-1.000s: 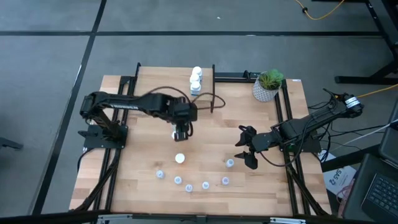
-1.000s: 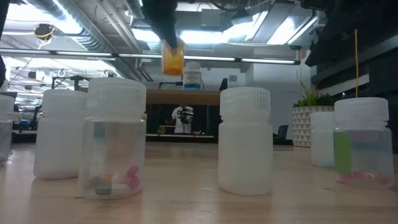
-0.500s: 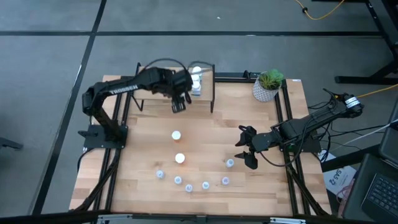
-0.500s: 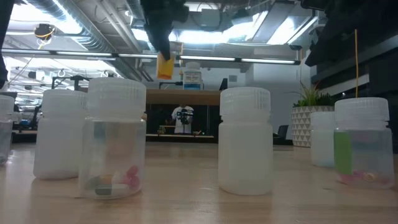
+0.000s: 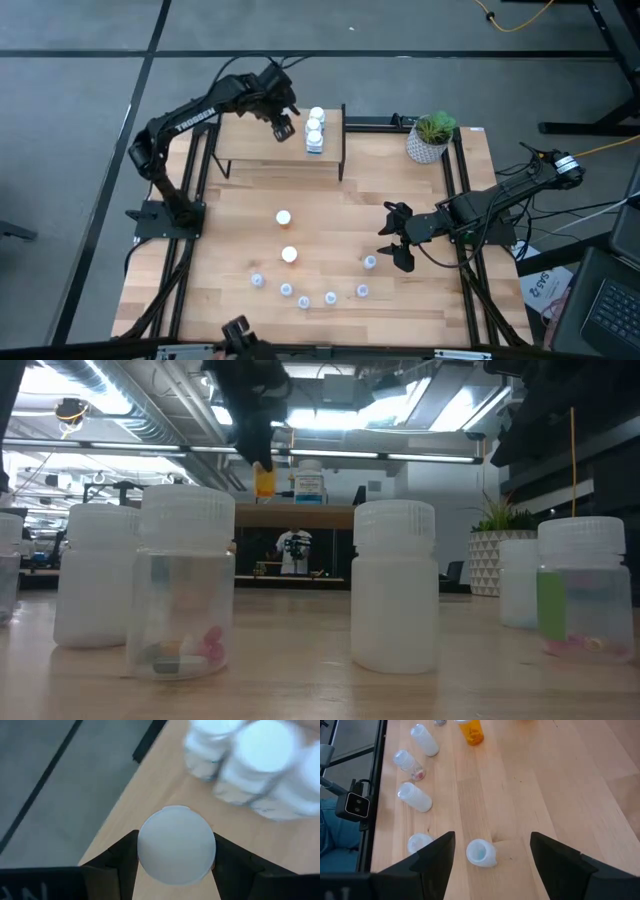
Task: Pick and place medicine bottles onto shelf by color
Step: Put the top right orange pill bottle on the shelf
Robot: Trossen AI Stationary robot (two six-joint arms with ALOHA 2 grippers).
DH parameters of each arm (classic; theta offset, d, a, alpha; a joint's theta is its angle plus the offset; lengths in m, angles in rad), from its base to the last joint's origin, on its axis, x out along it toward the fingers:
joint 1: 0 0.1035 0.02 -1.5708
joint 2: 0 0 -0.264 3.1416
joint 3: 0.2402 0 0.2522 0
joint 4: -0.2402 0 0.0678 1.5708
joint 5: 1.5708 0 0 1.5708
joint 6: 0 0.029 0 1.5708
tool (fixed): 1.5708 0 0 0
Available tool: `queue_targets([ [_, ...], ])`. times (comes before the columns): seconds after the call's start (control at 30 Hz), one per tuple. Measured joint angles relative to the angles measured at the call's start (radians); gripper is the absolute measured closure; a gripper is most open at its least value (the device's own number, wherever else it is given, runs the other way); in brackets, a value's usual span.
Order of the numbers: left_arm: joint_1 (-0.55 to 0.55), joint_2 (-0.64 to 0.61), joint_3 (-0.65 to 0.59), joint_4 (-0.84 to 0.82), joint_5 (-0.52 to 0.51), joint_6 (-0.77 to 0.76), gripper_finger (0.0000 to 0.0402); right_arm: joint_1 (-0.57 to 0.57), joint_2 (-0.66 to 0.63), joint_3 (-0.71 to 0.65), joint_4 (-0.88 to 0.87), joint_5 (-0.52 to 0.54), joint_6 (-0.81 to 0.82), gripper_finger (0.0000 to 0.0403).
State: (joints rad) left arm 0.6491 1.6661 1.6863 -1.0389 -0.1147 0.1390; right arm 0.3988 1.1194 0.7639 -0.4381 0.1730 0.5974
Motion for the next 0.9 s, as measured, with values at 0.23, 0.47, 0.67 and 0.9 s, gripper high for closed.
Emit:
queue_targets([
  [0.23,0.055,0.025,-0.001,-0.007,0.002,-0.024,0.0210,0.000,0.000,0.000,-0.001,0.000,0.001,0.0142],
  [0.47,0.056,0.024,-0.001,-0.008,0.005,-0.024,0.0210,0.000,0.000,0.000,-0.001,0.000,-0.001,0.0142],
  [0.67,0.051,0.024,-0.002,-0.023,-0.003,0.014,0.0210,0.000,0.000,0.000,-0.001,0.000,-0.001,0.0142],
  [0.9,0.052,0.033,-0.002,-0.027,-0.017,-0.005,0.0210,0.000,0.000,0.000,-0.001,0.000,-0.001,0.0142],
])
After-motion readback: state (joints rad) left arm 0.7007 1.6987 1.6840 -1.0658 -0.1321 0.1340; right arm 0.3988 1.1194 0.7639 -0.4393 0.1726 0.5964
